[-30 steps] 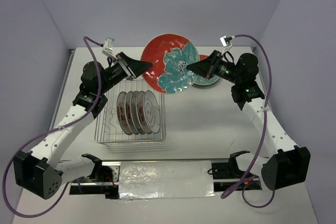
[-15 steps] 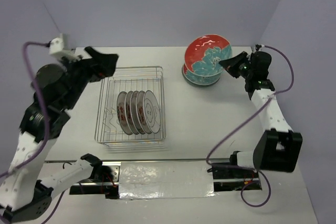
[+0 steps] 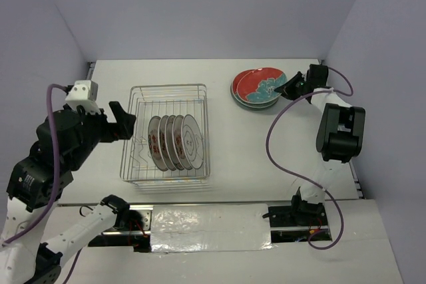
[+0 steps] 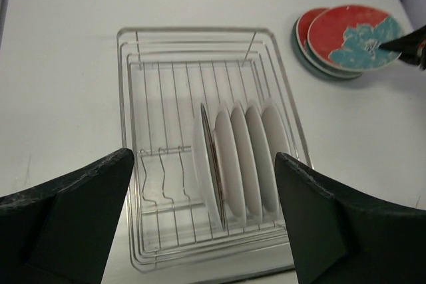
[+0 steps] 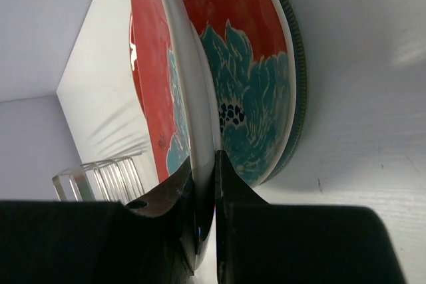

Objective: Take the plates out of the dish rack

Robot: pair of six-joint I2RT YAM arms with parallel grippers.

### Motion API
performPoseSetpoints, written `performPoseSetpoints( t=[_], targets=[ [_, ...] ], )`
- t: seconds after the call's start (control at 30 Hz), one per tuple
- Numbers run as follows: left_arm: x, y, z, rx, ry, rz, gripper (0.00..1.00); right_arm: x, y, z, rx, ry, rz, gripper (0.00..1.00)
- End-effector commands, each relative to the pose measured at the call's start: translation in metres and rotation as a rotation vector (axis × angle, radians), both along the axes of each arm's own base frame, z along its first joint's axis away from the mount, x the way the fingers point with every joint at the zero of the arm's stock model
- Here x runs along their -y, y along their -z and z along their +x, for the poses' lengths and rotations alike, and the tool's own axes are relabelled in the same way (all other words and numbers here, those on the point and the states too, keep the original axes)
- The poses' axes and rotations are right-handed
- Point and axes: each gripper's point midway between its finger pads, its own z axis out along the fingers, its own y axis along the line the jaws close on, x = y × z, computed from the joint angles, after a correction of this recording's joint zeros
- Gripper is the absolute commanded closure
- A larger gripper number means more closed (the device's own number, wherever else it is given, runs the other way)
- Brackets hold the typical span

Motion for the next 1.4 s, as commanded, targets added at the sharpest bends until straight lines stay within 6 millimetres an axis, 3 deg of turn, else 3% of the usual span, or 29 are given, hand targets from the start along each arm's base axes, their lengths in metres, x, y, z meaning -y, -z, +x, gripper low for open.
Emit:
performPoseSetpoints(
  t=[0.0, 0.07, 0.13, 0.27, 0.3, 0.33, 0.37, 0.43, 0.47, 0.53, 0.57, 0.6, 0.77, 0.83, 0.97, 1.0, 1.13, 1.17, 1.2, 1.23, 1.27, 1.33, 1.37],
  targets=[
    [0.002, 0.016, -0.008, -0.027, 0.039, 0.017, 0.01, -0.005, -0.05, 0.029, 0.156, -0.08, 0.021, 0.9],
    [0.005, 0.024, -0.009, -0.05, 0.047, 0.009, 0.0, -0.003, -0.026, 0.028, 0.088, -0.083, -0.004, 0.72],
    [0.002, 0.03, -0.009, -0.071, 0.028, 0.015, 0.0, -0.004, -0.006, 0.024, -0.002, -0.105, -0.058, 0.67],
    [-0.008, 0.033, -0.009, -0.103, -0.029, 0.042, 0.0, -0.003, 0.002, 0.021, -0.057, -0.11, -0.153, 0.62],
    [-0.011, 0.031, -0.011, -0.107, -0.036, 0.048, 0.0, 0.005, 0.008, 0.017, -0.093, -0.098, -0.22, 0.5],
    [-0.012, 0.032, -0.01, -0.119, -0.04, 0.059, 0.01, 0.0, 0.01, 0.014, -0.118, -0.108, -0.261, 0.45],
    [-0.014, 0.031, -0.012, -0.129, -0.046, 0.069, 0.01, 0.008, 0.009, 0.012, -0.16, -0.084, -0.333, 0.38],
    [-0.015, 0.036, -0.007, -0.164, -0.06, 0.102, 0.0, -0.003, 0.021, 0.008, -0.215, -0.145, -0.43, 0.36],
    [-0.015, 0.039, -0.006, -0.178, -0.065, 0.11, 0.0, -0.004, 0.015, 0.007, -0.246, -0.157, -0.472, 0.35],
    [-0.012, 0.047, 0.0, -0.221, -0.066, 0.125, 0.0, 0.003, 0.03, 0.008, -0.309, -0.16, -0.577, 0.31],
    [-0.011, 0.048, 0.0, -0.23, -0.065, 0.12, 0.0, -0.013, 0.022, 0.014, -0.291, -0.186, -0.613, 0.3],
    [-0.009, 0.049, 0.001, -0.237, -0.058, 0.117, 0.0, -0.016, 0.03, 0.01, -0.325, -0.209, -0.628, 0.3],
    [-0.002, 0.054, 0.003, -0.263, -0.04, 0.101, 0.0, -0.039, 0.034, 0.021, -0.32, -0.266, -0.608, 0.28],
    [0.001, 0.059, 0.004, -0.279, -0.034, 0.104, 0.0, -0.039, 0.044, 0.017, -0.362, -0.271, -0.603, 0.28],
    [0.001, 0.068, 0.006, -0.299, -0.034, 0.114, 0.0, -0.013, 0.045, 0.008, -0.394, -0.169, -0.713, 0.22],
    [0.002, 0.069, 0.006, -0.301, -0.031, 0.113, 0.0, -0.009, 0.034, 0.006, -0.374, -0.153, -0.731, 0.14],
    [0.006, 0.08, 0.011, -0.333, -0.031, 0.121, 0.0, -0.002, 0.015, -0.01, -0.363, -0.12, -0.764, 0.13],
    [0.007, 0.085, 0.012, -0.344, -0.034, 0.122, 0.0, -0.004, -0.012, -0.008, -0.281, -0.097, -0.759, 0.12],
    [0.008, 0.088, 0.014, -0.347, -0.048, 0.113, 0.01, -0.008, -0.022, -0.012, -0.249, -0.1, -0.745, 0.12],
    [0.009, 0.091, 0.015, -0.352, -0.054, 0.113, 0.01, -0.011, -0.019, -0.027, -0.248, -0.112, -0.74, 0.12],
    [0.009, 0.1, 0.016, -0.371, -0.064, 0.123, 0.02, -0.016, -0.06, -0.029, -0.122, -0.082, -0.734, 0.11],
    [0.008, 0.114, 0.022, -0.395, -0.106, 0.153, 0.04, -0.028, -0.068, -0.051, -0.073, -0.106, -0.743, 0.11],
    [0.01, 0.118, 0.023, -0.404, -0.115, 0.163, 0.06, -0.03, -0.099, -0.061, 0.009, -0.081, -0.736, 0.1]
  ],
)
